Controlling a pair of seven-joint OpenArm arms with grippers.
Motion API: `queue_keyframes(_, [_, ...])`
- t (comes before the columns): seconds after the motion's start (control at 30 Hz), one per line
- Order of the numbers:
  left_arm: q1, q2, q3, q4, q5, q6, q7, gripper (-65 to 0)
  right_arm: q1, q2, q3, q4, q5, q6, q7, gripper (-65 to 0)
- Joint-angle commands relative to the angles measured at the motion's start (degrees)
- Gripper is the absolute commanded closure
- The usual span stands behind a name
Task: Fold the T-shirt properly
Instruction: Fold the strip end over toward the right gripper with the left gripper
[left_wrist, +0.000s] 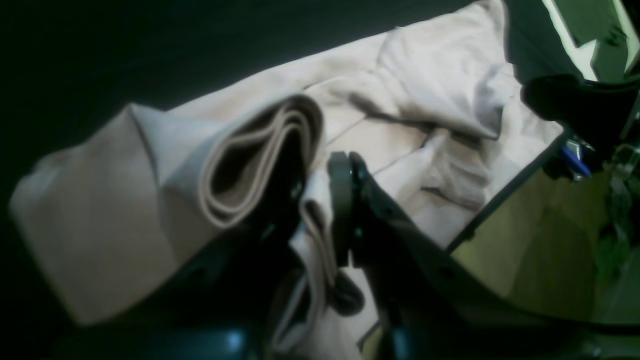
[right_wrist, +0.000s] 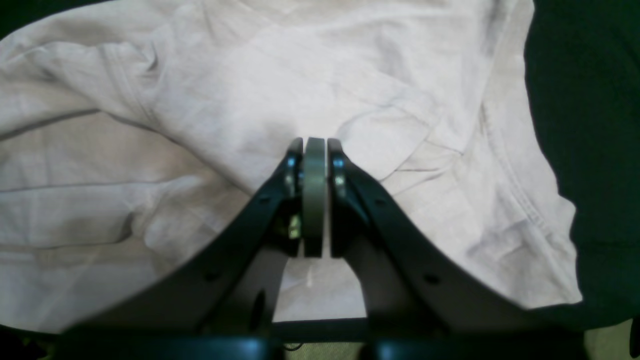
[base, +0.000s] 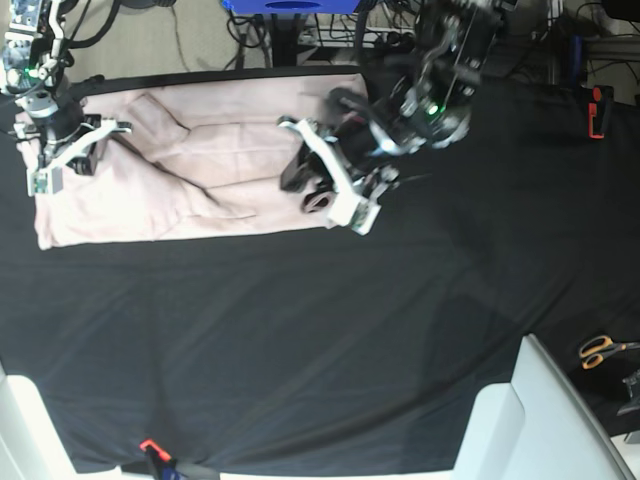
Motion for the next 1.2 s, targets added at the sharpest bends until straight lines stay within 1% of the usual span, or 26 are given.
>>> queue_keyframes(0.0, [-0.95,1.03,0.63,-0.39,-0.49,-0.21,-1.25,0.0,-0.07,0.53,0.36,0.98,0.37,0.17,1.18,-0.8])
queue_keyframes(0.2, [-3.77,3.41,1.33,-7.34,-0.49,-0.21,-1.34,0.0,-0.68,0.53,0.44,0.98,0.37,0.17,1.26,-0.8])
queue_keyframes(0.3, [-5.26,4.02,1.51,-9.36,-0.49,-0.21,-1.34,0.0,-0.68,0.53,0.44,0.98,0.37,0.17,1.26,-0.8])
queue_keyframes(0.57, [-8.60,4.37,7.92,-10.15,-0.40,-0.03,-1.34,0.0,-0.68,0.61,0.44,0.98,0.37,0.17,1.26,-0.8])
queue_keyframes(0.6, [-9.04,4.46,8.28,-10.68,-0.40,0.58,-1.34,0.0,-0.68,0.61,0.44,0.98,0.37,0.17,1.26,-0.8])
queue_keyframes(0.7, [-11.41,4.46,11.53,-13.76,-0.40,4.19,-1.34,0.0,-0.68,0.61,0.44,0.98,0.37,0.17,1.26,-0.8])
queue_keyframes(0.77, [-12.91,4.46,13.73,-15.69,-0.49,5.07,-1.43,0.0,-0.68,0.70,0.44,0.98,0.37,0.17,1.26,-0.8])
queue_keyframes(0.9, [-14.49,5.17,16.10,-17.18,-0.49,5.07,-1.52,0.0,-0.68,0.70,0.44,0.98,0.37,0.17,1.26,-0.8])
queue_keyframes(0.97, [-14.58,5.96,16.19,-17.27,-0.49,5.07,-1.52,0.0,-0.59,0.70,0.44,0.98,0.37,0.17,1.26,-0.8])
queue_keyframes(1.17, [-15.46,6.22,16.28,-17.36,-0.49,5.15,-1.52,0.0,-0.59,0.70,0.44,0.98,0.37,0.17,1.26,-0.8])
